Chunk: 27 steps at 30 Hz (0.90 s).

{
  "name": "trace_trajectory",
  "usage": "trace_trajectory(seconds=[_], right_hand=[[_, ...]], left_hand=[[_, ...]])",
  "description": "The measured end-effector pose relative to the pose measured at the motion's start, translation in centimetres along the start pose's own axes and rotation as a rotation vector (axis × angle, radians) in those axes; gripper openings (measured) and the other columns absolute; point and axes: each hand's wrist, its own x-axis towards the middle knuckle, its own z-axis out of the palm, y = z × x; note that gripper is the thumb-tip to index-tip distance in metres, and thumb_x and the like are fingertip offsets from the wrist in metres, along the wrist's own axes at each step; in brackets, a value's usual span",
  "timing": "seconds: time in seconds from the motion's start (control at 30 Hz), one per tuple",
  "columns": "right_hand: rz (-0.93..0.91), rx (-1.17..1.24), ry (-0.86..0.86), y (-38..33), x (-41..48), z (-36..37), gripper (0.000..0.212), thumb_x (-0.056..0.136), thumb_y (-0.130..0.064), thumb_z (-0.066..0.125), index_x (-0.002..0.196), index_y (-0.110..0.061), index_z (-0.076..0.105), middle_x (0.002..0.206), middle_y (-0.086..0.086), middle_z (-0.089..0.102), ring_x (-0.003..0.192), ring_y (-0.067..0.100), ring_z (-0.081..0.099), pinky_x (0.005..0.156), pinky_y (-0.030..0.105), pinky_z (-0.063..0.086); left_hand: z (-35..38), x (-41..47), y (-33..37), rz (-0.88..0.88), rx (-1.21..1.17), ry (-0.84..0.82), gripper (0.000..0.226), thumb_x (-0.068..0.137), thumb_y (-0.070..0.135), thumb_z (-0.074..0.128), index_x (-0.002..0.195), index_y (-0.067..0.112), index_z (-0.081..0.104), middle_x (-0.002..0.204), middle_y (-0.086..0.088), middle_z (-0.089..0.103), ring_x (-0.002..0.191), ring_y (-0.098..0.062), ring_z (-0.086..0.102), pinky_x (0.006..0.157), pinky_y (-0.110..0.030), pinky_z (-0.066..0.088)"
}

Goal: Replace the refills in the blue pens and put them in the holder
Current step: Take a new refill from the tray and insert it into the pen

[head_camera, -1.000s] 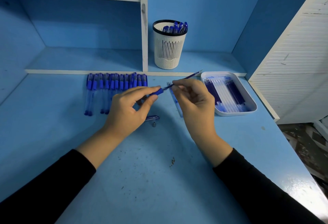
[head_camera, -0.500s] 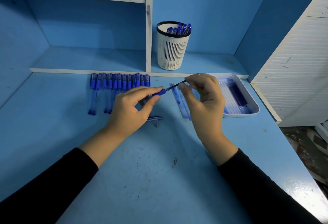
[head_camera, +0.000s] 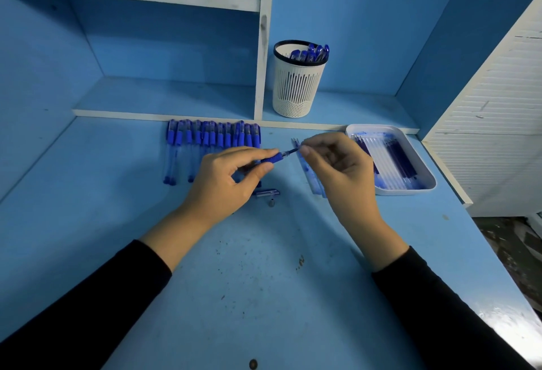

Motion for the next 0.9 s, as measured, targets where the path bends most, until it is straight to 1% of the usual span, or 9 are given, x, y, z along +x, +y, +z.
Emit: trace_trajectory(seconds=[0.07, 0.2, 0.33, 0.43, 0.57, 0.67, 0.77, 0.83, 0.9], right_hand=[[0.018, -0.024, -0.047, 0.0, -0.3, 0.2, 0.007, 0.084, -0.002, 0.071, 0.09, -0.003, 0.068, 0.085, 0.004, 0.07, 0.08, 0.012, 0.066, 0.076, 0.019, 0.049], [0.065, -0.016, -0.122, -0.5, -0.8, 0.5, 0.012, 0.084, -0.002, 0.07, 0.095, -0.002, 0.07, 0.083, 0.0, 0.072, 0.074, 0.003, 0.065, 0.063, 0.01, 0.046], [0.134, 0.041, -0.091, -0.8, -1.1, 0.0, 0.017, 0.085, 0.0, 0.069, 0.102, -0.004, 0.07, 0.092, 0.005, 0.073, 0.087, 0.011, 0.068, 0.078, 0.017, 0.051], [0.179, -0.086, -0.125, -0.3, -1.7, -0.2, 0.011, 0.084, -0.004, 0.071, 0.094, -0.01, 0.072, 0.086, 0.002, 0.073, 0.078, 0.008, 0.066, 0.072, 0.016, 0.049], [0.048, -0.375, -0.281, 0.5, -2.9, 0.0, 0.011, 0.081, -0.009, 0.076, 0.092, -0.012, 0.073, 0.079, -0.007, 0.071, 0.072, 0.006, 0.065, 0.074, 0.016, 0.051], [-0.075, -0.502, -0.366, 0.8, -3.3, 0.4, 0.016, 0.081, -0.009, 0.076, 0.096, -0.01, 0.072, 0.083, -0.001, 0.069, 0.074, 0.009, 0.062, 0.076, 0.017, 0.051], [-0.139, -0.576, -0.413, 1.1, -3.3, 0.6, 0.012, 0.082, -0.006, 0.074, 0.093, -0.011, 0.073, 0.083, -0.002, 0.065, 0.074, 0.006, 0.058, 0.073, 0.015, 0.048], [-0.103, -0.556, -0.378, 1.0, -3.3, 0.6, 0.01, 0.083, -0.005, 0.072, 0.09, -0.012, 0.073, 0.081, -0.002, 0.066, 0.073, 0.007, 0.059, 0.072, 0.018, 0.05], [0.01, -0.426, -0.306, 0.6, -3.1, 0.6, 0.008, 0.083, -0.004, 0.072, 0.087, -0.011, 0.073, 0.077, -0.004, 0.068, 0.067, 0.006, 0.062, 0.065, 0.015, 0.048]], left_hand=[[-0.2, -0.2, 0.1, -0.002, -0.003, -0.008, 0.024, 0.087, 0.013, 0.07, 0.111, 0.009, 0.073, 0.102, 0.009, 0.07, 0.085, -0.004, 0.068, 0.079, -0.021, 0.056], [-0.8, -0.7, 0.4, -0.008, 0.036, -0.017, 0.024, 0.086, 0.008, 0.072, 0.11, 0.01, 0.074, 0.099, 0.009, 0.07, 0.086, -0.001, 0.067, 0.081, -0.017, 0.054], [-2.0, -1.1, 0.1, -0.079, 0.022, -0.047, 0.024, 0.087, 0.009, 0.073, 0.11, 0.014, 0.074, 0.096, 0.008, 0.072, 0.083, 0.001, 0.066, 0.08, -0.015, 0.052], [-2.9, -1.2, -0.1, -0.136, 0.004, -0.052, 0.026, 0.087, 0.011, 0.072, 0.111, 0.02, 0.072, 0.097, 0.007, 0.073, 0.082, -0.003, 0.068, 0.081, -0.018, 0.054], [-3.8, -1.6, 0.0, -0.12, 0.015, -0.054, 0.026, 0.087, 0.012, 0.072, 0.11, 0.023, 0.07, 0.097, 0.008, 0.073, 0.084, -0.001, 0.068, 0.082, -0.015, 0.053], [-4.3, -2.2, 0.0, -0.125, 0.024, -0.08, 0.025, 0.087, 0.014, 0.072, 0.11, 0.024, 0.071, 0.096, 0.009, 0.073, 0.084, -0.003, 0.068, 0.08, -0.016, 0.053], [-4.5, -2.6, -0.1, -0.132, 0.034, -0.115, 0.023, 0.087, 0.018, 0.071, 0.11, 0.021, 0.072, 0.097, 0.012, 0.072, 0.086, -0.002, 0.067, 0.079, -0.016, 0.052], [-4.6, -2.7, -0.2, -0.131, 0.038, -0.127, 0.023, 0.087, 0.018, 0.071, 0.11, 0.019, 0.073, 0.097, 0.013, 0.072, 0.085, -0.001, 0.067, 0.079, -0.015, 0.051], [-4.6, -2.7, -0.2, -0.131, 0.04, -0.13, 0.023, 0.087, 0.018, 0.071, 0.11, 0.019, 0.073, 0.096, 0.013, 0.072, 0.085, 0.0, 0.066, 0.079, -0.013, 0.05]])
